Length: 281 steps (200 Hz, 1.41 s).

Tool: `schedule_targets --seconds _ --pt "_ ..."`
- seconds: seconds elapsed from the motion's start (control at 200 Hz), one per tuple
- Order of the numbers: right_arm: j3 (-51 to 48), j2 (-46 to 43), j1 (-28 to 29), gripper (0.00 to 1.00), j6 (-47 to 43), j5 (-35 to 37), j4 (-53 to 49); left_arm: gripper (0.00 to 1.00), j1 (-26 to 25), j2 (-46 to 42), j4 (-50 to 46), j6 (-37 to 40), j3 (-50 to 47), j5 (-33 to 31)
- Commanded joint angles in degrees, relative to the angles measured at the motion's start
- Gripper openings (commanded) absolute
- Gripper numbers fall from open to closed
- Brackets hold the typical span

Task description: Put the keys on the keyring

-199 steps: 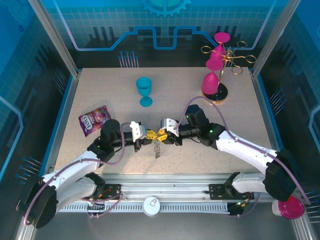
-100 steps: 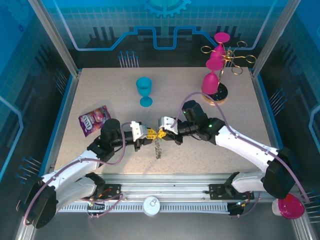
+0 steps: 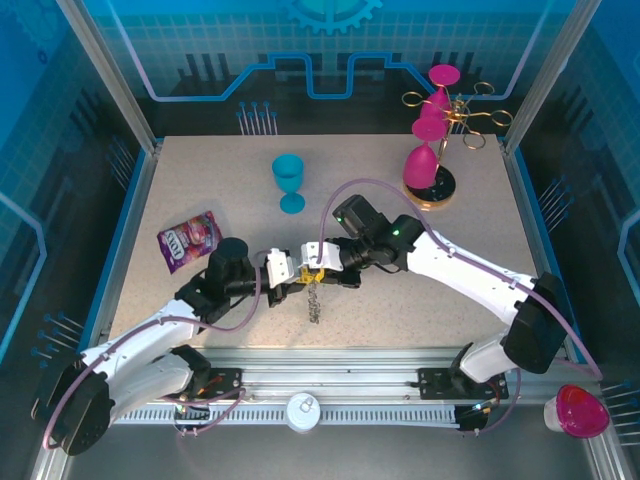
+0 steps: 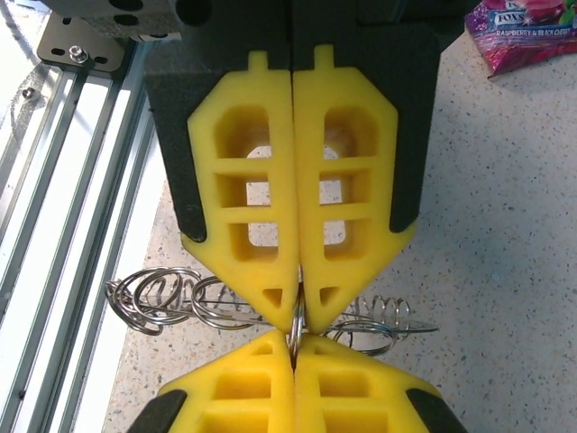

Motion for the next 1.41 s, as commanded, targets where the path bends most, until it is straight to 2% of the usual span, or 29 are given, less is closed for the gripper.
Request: schedule_targets --seconds 0.0,0.06,0.215,0.46,0.75,0.876,1.006,1.096,1.246,1.316,1.401 --pt "-0.6 -2.7 -0.2 0.09 3.0 -5.5 5.5 0.00 -0.6 -1.7 0.2 0.8 1.2 0.9" --pt "-4.7 -5.8 -2.1 0.19 6.3 -7.9 11.0 0.00 -0.6 -2.7 2.9 -0.1 -0.2 1.3" --pt "-14.6 -11.6 -5.6 0.25 11.0 -12.3 23.1 0.00 -0.5 -3.4 8.5 -2.9 -2.1 3.3" --pt "-15.9 -10.5 -5.8 0.25 11.7 -14.5 24.0 0.00 -0.3 -3.3 10.4 -4.3 -2.5 4.9" --pt "-17.0 -10.3 -5.9 0.21 11.5 -15.3 24.2 0.00 -0.3 -3.2 12.0 -5.2 -2.6 5.1" --pt "-17.4 -10.4 -6.0 0.14 11.5 -15.4 24.5 0.00 -0.2 -3.3 13.3 -6.1 -3.1 5.0" --pt "-17.6 -10.3 -6.1 0.19 11.7 -15.4 24.7 0.00 -0.3 -3.3 14.4 -6.8 -3.4 5.0" --pt "-18.0 -10.4 -6.5 0.19 11.7 -15.8 24.9 0.00 -0.3 -3.4 14.8 -7.1 -3.6 4.9" --pt "-18.2 -10.2 -6.6 0.12 12.0 -16.3 25.6 0.00 -0.2 -3.3 15.8 -7.6 -3.8 5.1" --pt "-17.8 -10.0 -6.7 0.00 11.7 -16.7 25.4 0.00 -0.3 -3.3 16.2 -7.8 -3.9 5.2" --pt "-17.0 -10.1 -6.6 0.00 11.4 -16.7 24.8 0.00 -0.3 -3.3 15.9 -7.8 -3.9 4.7"
